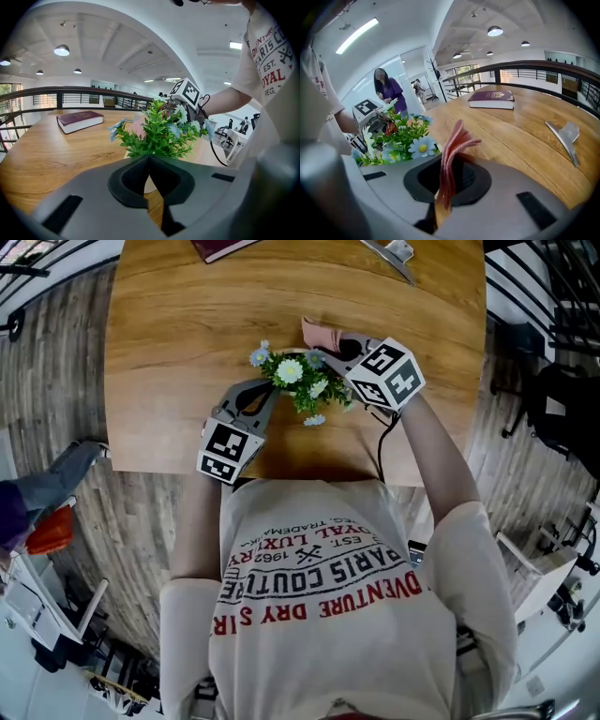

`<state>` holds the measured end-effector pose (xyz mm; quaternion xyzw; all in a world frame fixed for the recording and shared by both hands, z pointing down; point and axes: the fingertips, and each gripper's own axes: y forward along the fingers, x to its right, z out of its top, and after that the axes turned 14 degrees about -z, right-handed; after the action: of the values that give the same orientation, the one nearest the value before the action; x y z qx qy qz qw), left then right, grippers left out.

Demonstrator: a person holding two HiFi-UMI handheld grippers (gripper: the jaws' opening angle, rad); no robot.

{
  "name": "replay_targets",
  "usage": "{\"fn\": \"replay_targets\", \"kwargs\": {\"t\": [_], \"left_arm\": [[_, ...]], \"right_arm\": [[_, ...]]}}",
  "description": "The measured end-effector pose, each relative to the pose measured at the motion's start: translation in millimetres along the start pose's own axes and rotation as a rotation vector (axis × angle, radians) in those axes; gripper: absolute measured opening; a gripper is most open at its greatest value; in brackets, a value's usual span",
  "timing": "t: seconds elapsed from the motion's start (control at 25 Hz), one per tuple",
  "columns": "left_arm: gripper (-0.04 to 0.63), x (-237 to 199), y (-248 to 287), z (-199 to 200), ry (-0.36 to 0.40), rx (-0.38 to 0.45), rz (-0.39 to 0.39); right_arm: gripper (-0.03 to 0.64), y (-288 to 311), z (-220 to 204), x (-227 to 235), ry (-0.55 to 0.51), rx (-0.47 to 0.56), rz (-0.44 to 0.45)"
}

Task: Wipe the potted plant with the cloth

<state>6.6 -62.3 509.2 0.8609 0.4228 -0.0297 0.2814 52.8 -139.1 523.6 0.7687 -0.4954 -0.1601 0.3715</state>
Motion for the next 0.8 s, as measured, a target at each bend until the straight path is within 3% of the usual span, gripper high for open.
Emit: {"fn": "replay_targets", "kwargs": {"t": [0.8], "left_arm": [[0.017, -0.9, 2.5, 0.2, -0.058, 0.041, -0.05]], "right_arm": [[0.035, 26.2, 33.6, -39.6, -0.181, -0.101, 0.263]]}}
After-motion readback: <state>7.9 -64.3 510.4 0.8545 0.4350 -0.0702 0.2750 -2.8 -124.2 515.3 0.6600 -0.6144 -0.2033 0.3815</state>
